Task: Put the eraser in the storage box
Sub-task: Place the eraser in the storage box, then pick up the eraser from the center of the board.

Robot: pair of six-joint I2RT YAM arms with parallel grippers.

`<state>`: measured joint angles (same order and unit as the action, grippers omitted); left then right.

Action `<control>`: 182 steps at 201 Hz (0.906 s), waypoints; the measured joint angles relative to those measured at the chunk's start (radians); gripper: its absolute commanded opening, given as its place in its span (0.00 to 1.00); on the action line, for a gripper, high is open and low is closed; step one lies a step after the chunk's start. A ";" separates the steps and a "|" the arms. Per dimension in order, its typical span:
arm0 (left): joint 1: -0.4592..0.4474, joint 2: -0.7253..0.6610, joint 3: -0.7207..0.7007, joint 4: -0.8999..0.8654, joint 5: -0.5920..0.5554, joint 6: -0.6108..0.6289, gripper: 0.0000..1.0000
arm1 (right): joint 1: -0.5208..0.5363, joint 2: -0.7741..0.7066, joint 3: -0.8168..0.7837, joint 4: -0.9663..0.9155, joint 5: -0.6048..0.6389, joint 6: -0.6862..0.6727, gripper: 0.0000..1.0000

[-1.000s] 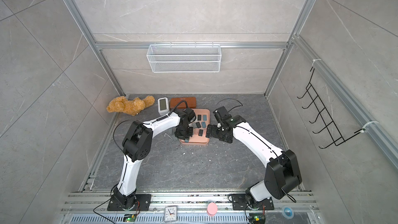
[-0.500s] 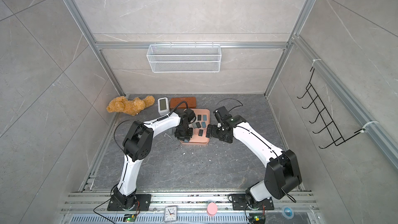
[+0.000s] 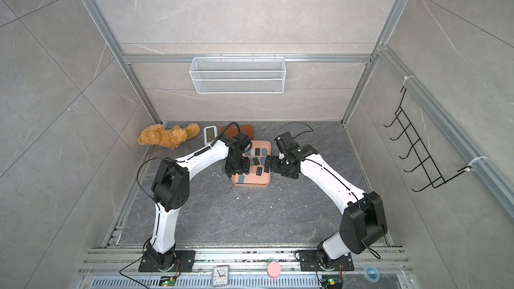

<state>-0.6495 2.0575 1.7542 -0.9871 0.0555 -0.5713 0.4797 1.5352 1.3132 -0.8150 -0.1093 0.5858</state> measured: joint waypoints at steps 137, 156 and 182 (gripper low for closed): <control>0.577 -0.661 -0.743 0.197 0.369 -0.142 0.99 | 0.386 0.465 0.479 -0.002 0.065 0.027 0.99; 0.640 -0.711 -0.815 0.230 0.428 -0.157 0.99 | 0.418 0.572 0.598 -0.023 0.065 0.043 0.99; 0.710 -0.758 -0.887 0.242 0.475 -0.161 0.99 | 0.450 0.709 0.753 -0.061 0.064 0.058 0.99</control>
<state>0.0605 1.2991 0.8669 -0.7452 0.5304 -0.7326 0.9295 2.2444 2.0663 -0.8761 -0.0452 0.6437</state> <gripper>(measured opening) 0.994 0.990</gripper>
